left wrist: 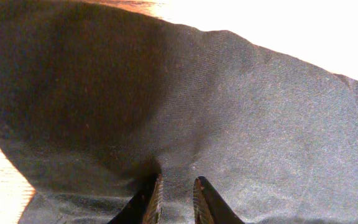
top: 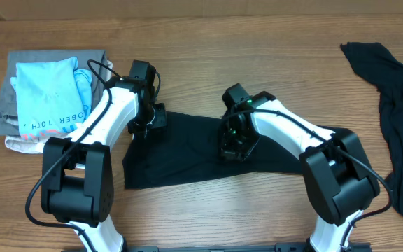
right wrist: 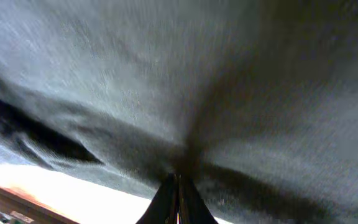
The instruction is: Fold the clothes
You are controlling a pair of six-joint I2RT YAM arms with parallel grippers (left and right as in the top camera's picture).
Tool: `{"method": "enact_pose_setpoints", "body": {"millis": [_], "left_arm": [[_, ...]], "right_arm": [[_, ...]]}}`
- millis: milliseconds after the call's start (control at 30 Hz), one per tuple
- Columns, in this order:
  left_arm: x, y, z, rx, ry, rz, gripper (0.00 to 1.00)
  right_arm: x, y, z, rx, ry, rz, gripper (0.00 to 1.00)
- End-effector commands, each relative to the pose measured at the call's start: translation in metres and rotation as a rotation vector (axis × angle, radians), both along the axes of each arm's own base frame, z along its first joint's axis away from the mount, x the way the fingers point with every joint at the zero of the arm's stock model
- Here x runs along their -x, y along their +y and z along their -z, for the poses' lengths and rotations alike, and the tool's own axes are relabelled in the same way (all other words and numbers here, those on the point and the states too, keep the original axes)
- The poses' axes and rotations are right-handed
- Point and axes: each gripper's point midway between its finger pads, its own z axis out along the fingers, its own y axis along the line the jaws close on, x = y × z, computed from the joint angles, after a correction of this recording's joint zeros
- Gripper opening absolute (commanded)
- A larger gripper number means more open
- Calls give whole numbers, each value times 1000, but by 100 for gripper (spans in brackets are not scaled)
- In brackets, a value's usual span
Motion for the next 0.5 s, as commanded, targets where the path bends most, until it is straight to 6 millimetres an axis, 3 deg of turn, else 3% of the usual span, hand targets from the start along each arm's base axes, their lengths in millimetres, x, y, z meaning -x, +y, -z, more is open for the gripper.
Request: {"method": "enact_pose_setpoints", "body": {"millis": [0,300,367,467], "left_arm": [[3,1,4,-15,9,-2,21],[4,1,4,-16,14,-1,21],[5,1,4,-16,17,-1,8],[2,1,-5,-15,8,-3,4]], "right_arm": [[5,4,-5,22,-24,-19,4],[9,-9,4,181,-53,31,4],[9,-14,8,205,-64,30,4],[12,-18,13,219,-57,32,4]]}}
